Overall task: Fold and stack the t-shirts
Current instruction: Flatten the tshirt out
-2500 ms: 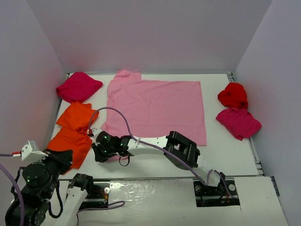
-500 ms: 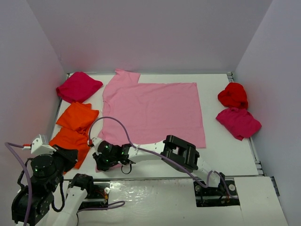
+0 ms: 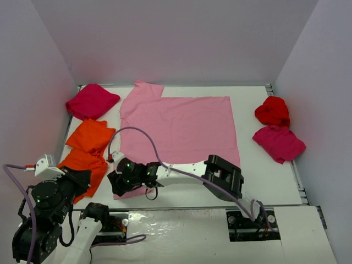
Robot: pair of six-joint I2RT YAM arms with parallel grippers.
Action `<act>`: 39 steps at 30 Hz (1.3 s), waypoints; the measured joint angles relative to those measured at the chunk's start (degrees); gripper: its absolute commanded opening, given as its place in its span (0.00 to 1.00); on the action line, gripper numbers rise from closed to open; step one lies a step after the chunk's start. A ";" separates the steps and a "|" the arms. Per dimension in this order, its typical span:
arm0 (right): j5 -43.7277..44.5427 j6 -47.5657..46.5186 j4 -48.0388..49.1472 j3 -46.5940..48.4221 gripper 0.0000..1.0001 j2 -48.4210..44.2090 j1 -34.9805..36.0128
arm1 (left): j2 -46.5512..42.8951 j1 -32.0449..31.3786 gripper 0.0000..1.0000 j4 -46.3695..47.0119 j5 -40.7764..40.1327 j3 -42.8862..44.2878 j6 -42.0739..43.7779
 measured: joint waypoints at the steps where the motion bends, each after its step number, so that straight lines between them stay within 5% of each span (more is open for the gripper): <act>1: 0.21 0.97 -0.24 0.01 0.59 -1.74 -1.26 | -0.04 0.00 0.00 -0.02 -0.17 0.82 0.35; 4: 0.98 4.19 -2.45 2.55 0.99 -7.51 -6.73 | -0.18 0.00 0.00 -0.20 -1.32 4.60 1.14; 9: 3.65 9.61 -7.46 21.70 1.00 -10.67 -14.53 | -1.25 0.00 0.00 -0.28 -2.18 7.83 1.25; 14: 2.26 14.26 -9.76 35.59 1.00 -13.42 -14.11 | -2.99 0.00 0.00 -1.43 -0.26 6.26 -0.48; 25: 5.62 19.90 -12.36 20.75 1.00 -29.71 -11.12 | -12.69 0.00 0.00 -10.37 0.31 6.34 -6.00; 39: 6.35 19.97 -12.23 15.13 1.00 -31.19 -5.93 | -16.55 0.92 0.00 -15.32 -0.32 6.73 -8.95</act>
